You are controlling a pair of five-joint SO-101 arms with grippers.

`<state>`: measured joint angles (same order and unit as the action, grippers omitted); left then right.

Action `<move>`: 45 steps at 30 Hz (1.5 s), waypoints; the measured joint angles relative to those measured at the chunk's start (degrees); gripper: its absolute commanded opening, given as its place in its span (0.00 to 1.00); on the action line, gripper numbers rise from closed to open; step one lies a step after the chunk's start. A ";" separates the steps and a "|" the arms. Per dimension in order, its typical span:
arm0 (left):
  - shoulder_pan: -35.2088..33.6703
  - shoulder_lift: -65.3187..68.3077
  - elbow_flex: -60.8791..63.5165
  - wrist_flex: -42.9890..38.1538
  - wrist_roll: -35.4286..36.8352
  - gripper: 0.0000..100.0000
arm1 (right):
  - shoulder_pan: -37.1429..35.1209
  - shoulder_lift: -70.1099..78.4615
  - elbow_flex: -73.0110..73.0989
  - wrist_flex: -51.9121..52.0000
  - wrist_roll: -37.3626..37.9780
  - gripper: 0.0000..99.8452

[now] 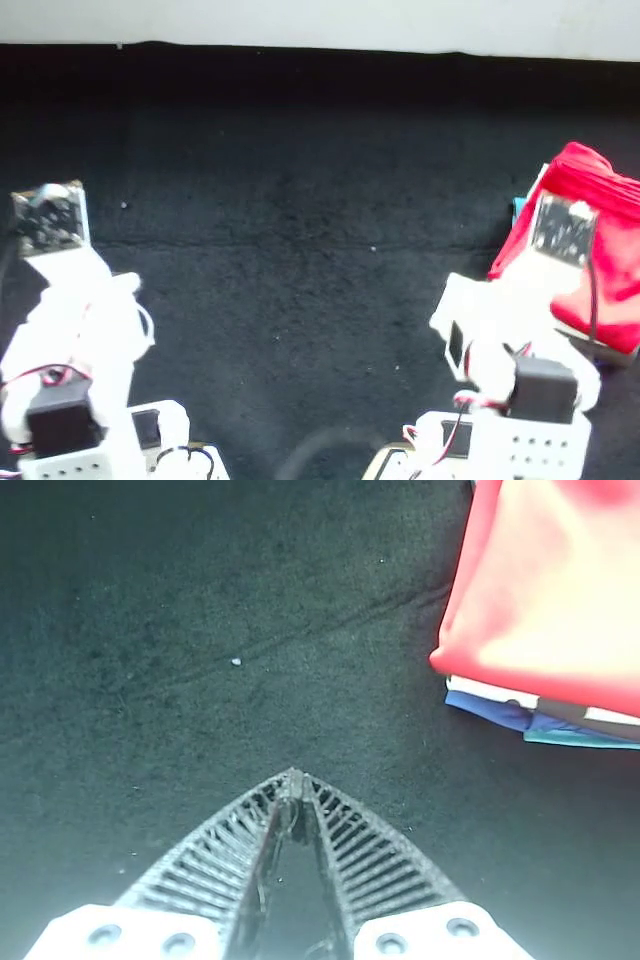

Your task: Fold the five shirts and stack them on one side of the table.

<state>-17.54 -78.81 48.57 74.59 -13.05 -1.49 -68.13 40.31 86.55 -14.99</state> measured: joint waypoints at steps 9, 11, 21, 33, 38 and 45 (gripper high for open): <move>8.26 -18.73 23.91 -8.44 6.59 0.01 | -0.09 -22.15 19.78 -5.89 0.00 0.01; 9.76 -22.24 27.43 -8.53 7.65 0.01 | -0.09 -26.20 22.86 -5.98 0.00 0.01; 14.95 -24.79 41.67 -10.46 8.35 0.01 | -0.09 -36.13 36.40 -6.51 0.00 0.01; 15.38 -24.79 47.82 -12.04 8.35 0.01 | -0.18 -36.48 48.97 -9.14 0.09 0.01; 15.38 -24.79 47.82 -10.55 8.35 0.01 | -5.01 -36.31 52.13 -10.55 -0.09 0.01; 15.38 -24.79 47.82 -6.77 8.35 0.01 | -14.15 -36.22 54.86 -11.87 10.81 0.01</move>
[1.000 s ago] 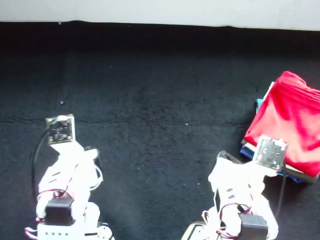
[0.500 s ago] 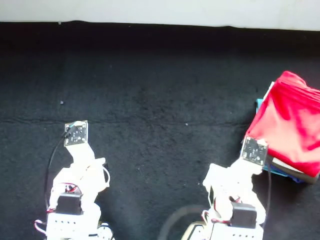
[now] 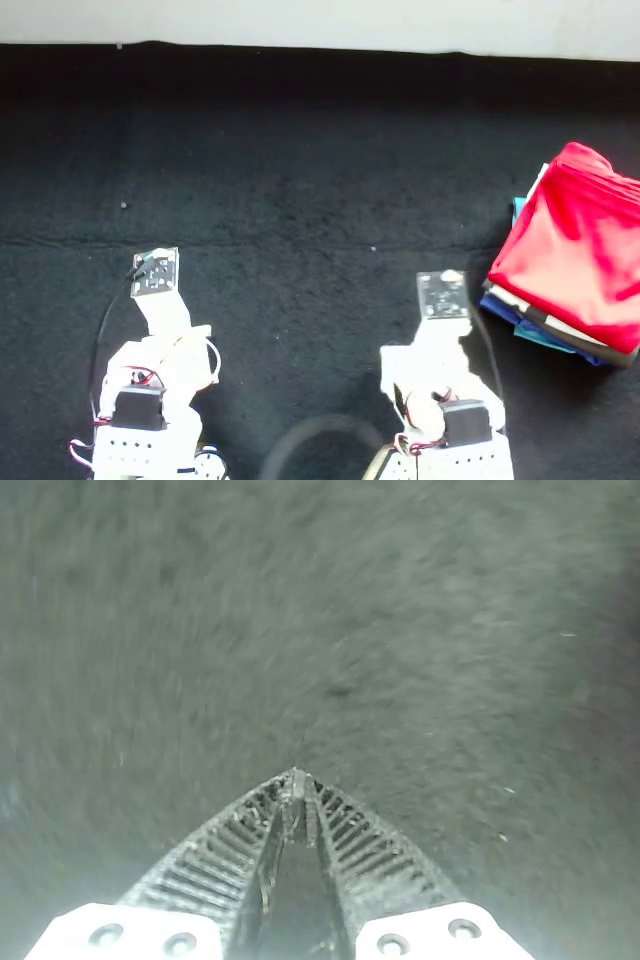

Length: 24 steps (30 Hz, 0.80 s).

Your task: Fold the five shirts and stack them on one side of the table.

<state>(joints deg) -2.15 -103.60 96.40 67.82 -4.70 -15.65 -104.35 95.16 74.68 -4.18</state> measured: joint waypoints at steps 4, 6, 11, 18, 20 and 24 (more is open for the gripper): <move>0.00 0.00 0.00 0.18 0.00 0.01 | -0.62 0.00 0.26 -1.32 2.02 0.01; 0.00 0.00 0.00 0.18 0.00 0.01 | -0.88 0.00 0.26 -2.20 0.09 0.01; 0.00 0.00 0.00 4.22 0.00 0.01 | -0.79 0.00 0.35 -2.73 -6.95 0.01; 0.00 0.00 0.00 7.21 0.00 0.01 | -0.79 0.00 0.35 -2.73 -8.26 0.01; 0.00 0.00 0.00 7.38 0.00 0.01 | -0.79 0.00 0.35 -2.73 -8.26 0.01; 0.00 0.00 0.00 7.56 0.00 0.01 | -0.79 0.00 0.35 -2.73 -8.26 0.01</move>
